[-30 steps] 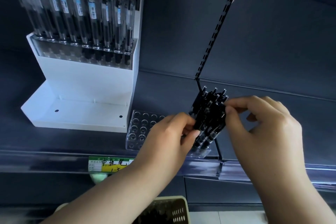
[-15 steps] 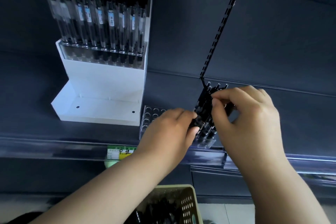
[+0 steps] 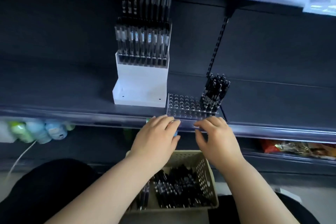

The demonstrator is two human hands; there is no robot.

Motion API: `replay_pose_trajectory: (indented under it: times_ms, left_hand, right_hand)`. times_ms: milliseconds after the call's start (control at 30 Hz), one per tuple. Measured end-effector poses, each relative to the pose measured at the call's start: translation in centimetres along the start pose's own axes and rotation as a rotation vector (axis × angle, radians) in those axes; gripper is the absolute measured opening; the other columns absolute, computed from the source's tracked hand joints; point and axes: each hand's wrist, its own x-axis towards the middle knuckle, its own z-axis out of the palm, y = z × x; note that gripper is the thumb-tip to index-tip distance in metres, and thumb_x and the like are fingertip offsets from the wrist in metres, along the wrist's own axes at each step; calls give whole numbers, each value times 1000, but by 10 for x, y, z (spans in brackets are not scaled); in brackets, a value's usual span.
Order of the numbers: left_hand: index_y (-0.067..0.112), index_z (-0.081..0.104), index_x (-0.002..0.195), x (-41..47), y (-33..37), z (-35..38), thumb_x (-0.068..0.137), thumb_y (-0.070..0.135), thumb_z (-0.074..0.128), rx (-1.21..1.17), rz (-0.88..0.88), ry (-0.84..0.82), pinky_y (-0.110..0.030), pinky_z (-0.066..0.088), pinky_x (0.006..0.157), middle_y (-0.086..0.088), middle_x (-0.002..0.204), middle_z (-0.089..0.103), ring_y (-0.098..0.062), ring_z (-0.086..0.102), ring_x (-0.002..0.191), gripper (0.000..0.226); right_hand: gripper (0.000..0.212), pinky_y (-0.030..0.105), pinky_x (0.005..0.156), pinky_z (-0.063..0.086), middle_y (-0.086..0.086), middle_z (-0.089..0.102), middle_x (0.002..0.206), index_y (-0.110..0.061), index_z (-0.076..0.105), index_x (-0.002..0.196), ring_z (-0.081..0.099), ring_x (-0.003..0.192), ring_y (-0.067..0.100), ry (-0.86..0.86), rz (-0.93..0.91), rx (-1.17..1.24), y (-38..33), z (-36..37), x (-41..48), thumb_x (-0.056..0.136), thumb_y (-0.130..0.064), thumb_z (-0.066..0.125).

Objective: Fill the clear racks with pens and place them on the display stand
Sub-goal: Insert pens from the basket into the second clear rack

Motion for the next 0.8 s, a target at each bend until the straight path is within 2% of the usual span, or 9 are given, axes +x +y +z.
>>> replay_pose_trajectory:
  times_ms: [67, 100, 300, 400, 500, 600, 700, 800]
  left_hand:
    - [23, 37, 142, -19, -2, -13, 97, 37, 40, 4, -18, 4, -27, 20, 112, 6, 146, 39, -13, 32, 136, 47]
    - [24, 34, 143, -26, -4, -21, 98, 38, 37, 8, -30, 17, -27, 19, 112, 7, 147, 37, -13, 29, 137, 48]
    - [25, 34, 143, -48, -7, -64, 97, 38, 39, 17, -51, 20, -30, 33, 103, 8, 143, 41, -12, 34, 132, 47]
    - [25, 36, 141, -48, -15, -66, 97, 36, 40, 19, -46, -43, -33, 36, 101, 7, 142, 42, -14, 36, 131, 46]
    - [23, 44, 134, -45, -28, -52, 96, 34, 43, 47, -38, -130, -34, 40, 96, 6, 135, 47, -16, 41, 125, 40]
    - [21, 51, 126, -42, -41, -21, 94, 33, 44, 41, -72, -258, -36, 46, 91, 5, 126, 52, -18, 45, 119, 34]
    - [24, 56, 118, -44, -55, 20, 93, 32, 45, -24, -225, -444, -34, 49, 83, 3, 118, 55, -20, 52, 108, 28]
    - [25, 55, 120, -44, -67, 57, 93, 30, 45, -32, -362, -607, -34, 48, 84, -2, 121, 53, -25, 56, 105, 29]
  right_hand:
    - [17, 37, 76, 50, 7, 66, 87, -8, 71, 96, 58, 85, 30, -26, 8, -2, -10, -7, -15, 79, -6, 66]
    - [18, 36, 77, 49, 7, 66, 88, -9, 71, 96, 58, 86, 30, -23, 8, 7, -15, -12, -21, 79, -7, 66]
    - [19, 31, 80, 47, 2, 63, 97, -15, 68, 103, 55, 96, 22, -104, 35, 24, -36, -41, -41, 85, -18, 62]
    - [21, 26, 79, 44, -3, 59, 100, -20, 66, 107, 54, 96, 17, -188, 72, 20, -36, -51, -38, 87, -23, 60]
    - [20, 29, 78, 48, -4, 58, 98, -23, 66, 105, 55, 88, 14, -310, 125, 18, -29, -52, -21, 88, -27, 59]
    - [19, 29, 79, 50, -3, 64, 99, -24, 66, 104, 59, 86, 14, -466, 201, 15, -19, -33, -5, 88, -28, 57]
    - [19, 26, 80, 48, 0, 66, 101, -22, 67, 102, 61, 89, 17, -587, 319, 34, 1, 10, -23, 87, -23, 55]
    - [28, 29, 84, 48, 5, 65, 111, -23, 64, 111, 61, 99, 24, -834, 409, -52, 12, 53, -48, 89, -19, 48]
